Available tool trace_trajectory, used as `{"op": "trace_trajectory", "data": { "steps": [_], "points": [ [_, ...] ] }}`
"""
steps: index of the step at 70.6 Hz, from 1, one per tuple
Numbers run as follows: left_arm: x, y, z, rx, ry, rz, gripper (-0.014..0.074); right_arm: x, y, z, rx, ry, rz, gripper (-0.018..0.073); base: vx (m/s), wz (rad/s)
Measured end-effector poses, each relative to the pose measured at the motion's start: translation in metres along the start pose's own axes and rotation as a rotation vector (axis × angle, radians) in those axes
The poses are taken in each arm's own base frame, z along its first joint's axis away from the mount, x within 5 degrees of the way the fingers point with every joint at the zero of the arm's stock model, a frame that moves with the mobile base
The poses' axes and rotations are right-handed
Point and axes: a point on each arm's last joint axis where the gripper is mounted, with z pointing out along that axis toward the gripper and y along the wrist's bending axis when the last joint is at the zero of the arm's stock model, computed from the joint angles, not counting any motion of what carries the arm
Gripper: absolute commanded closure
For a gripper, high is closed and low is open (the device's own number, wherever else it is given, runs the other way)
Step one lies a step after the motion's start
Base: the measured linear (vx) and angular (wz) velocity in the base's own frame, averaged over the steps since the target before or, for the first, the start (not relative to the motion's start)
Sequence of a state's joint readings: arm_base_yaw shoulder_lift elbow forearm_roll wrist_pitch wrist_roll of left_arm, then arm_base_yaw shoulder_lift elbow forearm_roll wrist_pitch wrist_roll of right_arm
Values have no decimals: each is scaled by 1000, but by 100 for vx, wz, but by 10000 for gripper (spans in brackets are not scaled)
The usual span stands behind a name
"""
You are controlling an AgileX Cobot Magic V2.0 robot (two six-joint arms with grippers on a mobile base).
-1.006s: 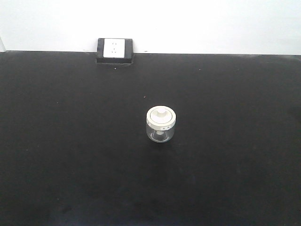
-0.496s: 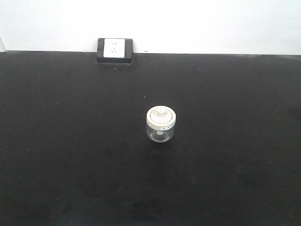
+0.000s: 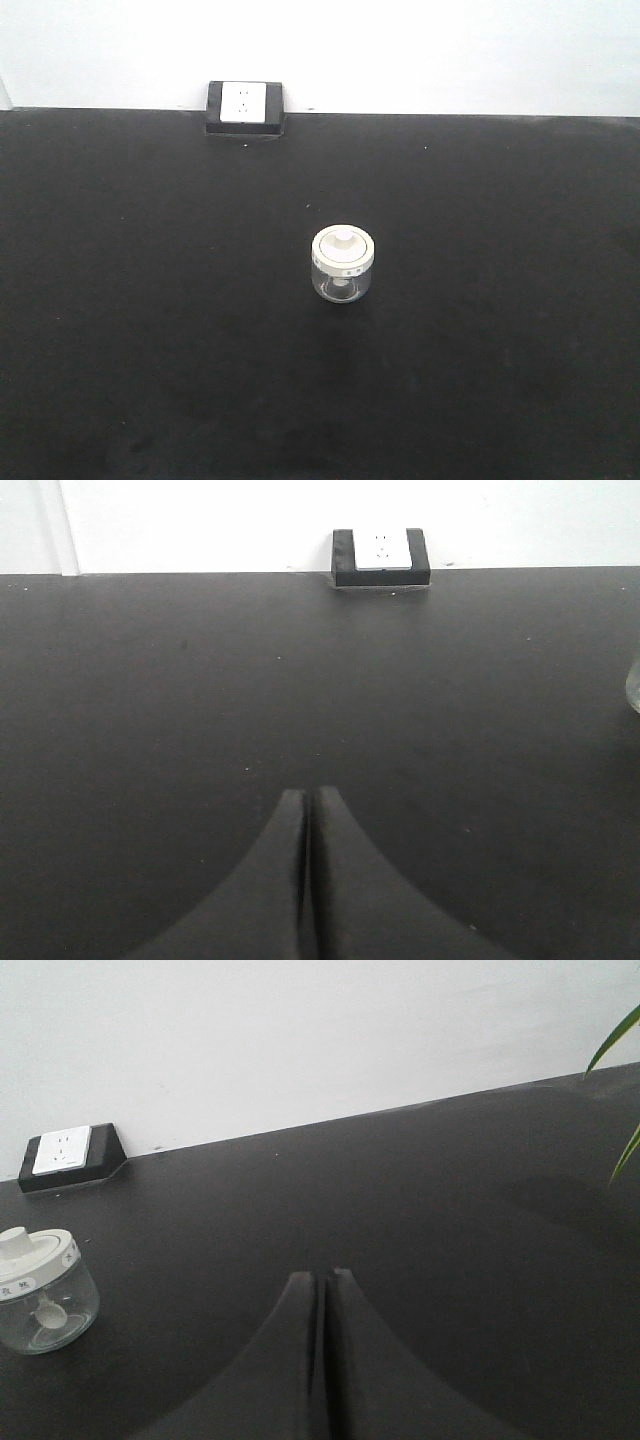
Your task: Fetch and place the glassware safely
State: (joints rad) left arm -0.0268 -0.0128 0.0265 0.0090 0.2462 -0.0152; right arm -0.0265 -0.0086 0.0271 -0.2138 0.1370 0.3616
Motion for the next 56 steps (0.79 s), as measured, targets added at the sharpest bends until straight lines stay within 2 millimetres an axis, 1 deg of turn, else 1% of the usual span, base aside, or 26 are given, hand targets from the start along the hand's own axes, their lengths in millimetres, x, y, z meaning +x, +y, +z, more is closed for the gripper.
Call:
{"op": "trace_trajectory", "data": {
  "steps": [56],
  "points": [
    [0,0,0,0,0,0,603,0,0,0,0,0,0,563,0,0]
  ]
}}
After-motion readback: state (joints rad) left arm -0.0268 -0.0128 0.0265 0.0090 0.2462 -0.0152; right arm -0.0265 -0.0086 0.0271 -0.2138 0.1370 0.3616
